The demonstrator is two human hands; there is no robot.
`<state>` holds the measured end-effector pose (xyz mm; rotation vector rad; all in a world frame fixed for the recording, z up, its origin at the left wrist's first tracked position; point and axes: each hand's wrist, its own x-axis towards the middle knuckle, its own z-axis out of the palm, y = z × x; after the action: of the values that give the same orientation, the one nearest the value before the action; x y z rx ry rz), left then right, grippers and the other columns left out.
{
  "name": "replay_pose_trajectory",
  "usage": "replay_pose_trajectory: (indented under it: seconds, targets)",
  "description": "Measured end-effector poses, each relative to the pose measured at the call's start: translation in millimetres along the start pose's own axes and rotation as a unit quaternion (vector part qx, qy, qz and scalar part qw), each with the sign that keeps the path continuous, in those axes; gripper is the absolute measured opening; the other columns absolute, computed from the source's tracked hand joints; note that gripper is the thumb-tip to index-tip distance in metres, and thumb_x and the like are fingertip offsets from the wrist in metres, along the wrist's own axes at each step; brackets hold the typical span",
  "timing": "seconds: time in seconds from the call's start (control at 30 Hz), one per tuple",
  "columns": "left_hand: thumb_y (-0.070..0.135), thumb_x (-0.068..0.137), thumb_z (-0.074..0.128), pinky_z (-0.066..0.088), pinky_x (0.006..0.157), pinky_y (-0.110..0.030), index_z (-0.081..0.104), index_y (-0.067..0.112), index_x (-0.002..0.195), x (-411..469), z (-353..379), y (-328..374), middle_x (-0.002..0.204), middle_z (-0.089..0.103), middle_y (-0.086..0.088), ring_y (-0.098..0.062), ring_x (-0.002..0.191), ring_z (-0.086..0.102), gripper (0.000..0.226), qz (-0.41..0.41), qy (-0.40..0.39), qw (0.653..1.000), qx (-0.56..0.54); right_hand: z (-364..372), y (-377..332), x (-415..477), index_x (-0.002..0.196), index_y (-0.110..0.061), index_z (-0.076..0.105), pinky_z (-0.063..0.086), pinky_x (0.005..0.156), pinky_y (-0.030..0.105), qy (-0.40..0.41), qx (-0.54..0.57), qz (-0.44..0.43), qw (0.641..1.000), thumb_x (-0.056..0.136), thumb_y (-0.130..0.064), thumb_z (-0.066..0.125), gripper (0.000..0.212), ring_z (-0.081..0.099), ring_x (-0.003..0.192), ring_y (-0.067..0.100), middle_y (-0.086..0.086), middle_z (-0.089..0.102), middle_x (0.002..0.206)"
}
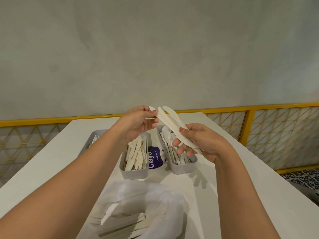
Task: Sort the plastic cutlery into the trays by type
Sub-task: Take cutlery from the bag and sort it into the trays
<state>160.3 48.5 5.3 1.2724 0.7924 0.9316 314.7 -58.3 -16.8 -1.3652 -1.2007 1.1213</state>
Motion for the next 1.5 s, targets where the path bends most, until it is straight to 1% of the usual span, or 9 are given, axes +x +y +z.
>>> replay_pose_trajectory:
  seconds: [0.2,0.43,0.7,0.87,0.97,1.17,1.23,1.37,1.5]
  targets:
    - [0.004,0.094,0.049,0.052,0.047,-0.015,0.053,0.006,0.080,1,-12,7,0.073,0.058,-0.009,-0.011,0.056,0.060,0.015,0.008,0.047,0.998,-0.045,-3,2,2,0.096,-0.015,0.057,0.039,0.037,0.018,0.045,-0.036,-0.010,0.998,0.102,-0.017,0.037,0.022,0.052,0.038,0.010,0.010,0.066,0.071]
    - [-0.004,0.091,0.045,0.059,0.062,-0.022,0.043,0.009,0.079,-15,-11,10,0.073,0.054,-0.010,-0.017,0.059,0.064,0.018,0.147,0.169,0.968,-0.115,-7,4,6,0.093,-0.013,0.055,0.032,0.037,0.017,0.124,0.026,0.004,0.992,0.101,-0.016,0.036,0.020,0.038,0.043,0.009,0.004,0.050,0.064]
    - [-0.004,0.082,0.061,0.058,0.078,-0.031,0.046,0.007,0.072,-47,35,-43,0.084,0.064,-0.006,-0.017,0.083,0.068,0.021,0.273,0.124,0.952,0.057,13,-2,10,0.086,-0.006,0.051,0.045,0.045,0.024,0.131,0.170,-0.016,0.977,0.100,-0.007,0.038,0.019,0.048,0.053,0.017,0.007,0.050,0.061]
    - [0.011,0.081,0.063,0.050,0.066,-0.032,0.052,0.007,0.073,-54,50,-66,0.080,0.061,-0.004,-0.015,0.077,0.060,0.015,0.380,0.129,0.872,0.281,24,-5,9,0.080,-0.006,0.056,0.050,0.052,0.027,0.126,0.174,-0.010,0.977,0.098,-0.004,0.039,0.025,0.060,0.057,0.016,0.004,0.064,0.053]
    - [0.005,0.080,0.062,0.050,0.064,-0.030,0.054,0.008,0.076,-56,55,-69,0.083,0.055,-0.002,-0.016,0.079,0.057,0.009,0.372,0.141,0.851,0.342,30,-3,12,0.087,-0.009,0.056,0.046,0.046,0.026,0.158,0.199,-0.007,0.967,0.098,-0.006,0.039,0.020,0.058,0.054,0.015,-0.003,0.062,0.046]
    - [-0.001,0.080,0.060,0.037,0.064,-0.004,0.050,0.015,0.077,-60,60,-72,0.074,0.034,0.014,-0.001,0.061,0.040,0.019,0.335,0.135,0.856,0.370,39,5,22,0.102,-0.012,0.055,0.044,0.061,0.030,0.217,0.209,-0.015,0.953,0.100,-0.028,0.037,0.025,0.051,0.062,0.017,0.003,0.052,0.070]
    - [0.005,0.083,0.060,0.037,0.061,-0.004,0.057,0.010,0.092,-61,57,-71,0.082,0.041,0.008,-0.001,0.063,0.042,0.011,0.319,0.100,0.856,0.395,40,5,22,0.098,-0.012,0.057,0.044,0.053,0.025,0.212,0.144,-0.009,0.967,0.100,-0.026,0.039,0.022,0.049,0.057,0.014,0.002,0.051,0.069]
    - [0.026,0.080,0.069,0.044,0.078,-0.016,0.054,0.021,0.117,-56,31,-68,0.107,0.044,0.009,-0.003,0.088,0.047,0.040,0.280,-0.047,0.831,0.478,34,9,24,0.088,-0.014,0.055,0.039,0.049,0.026,0.206,0.126,-0.011,0.970,0.100,-0.019,0.038,0.022,0.043,0.051,0.014,0.000,0.051,0.058]
    - [0.021,0.087,0.063,0.045,0.065,-0.013,0.056,0.020,0.115,-41,-13,-53,0.104,0.051,0.005,-0.007,0.076,0.051,0.029,0.148,0.007,0.885,0.442,35,24,34,0.091,-0.011,0.053,0.031,0.037,0.019,0.189,0.106,0.026,0.976,0.101,-0.015,0.037,0.019,0.034,0.048,0.011,0.002,0.042,0.062]
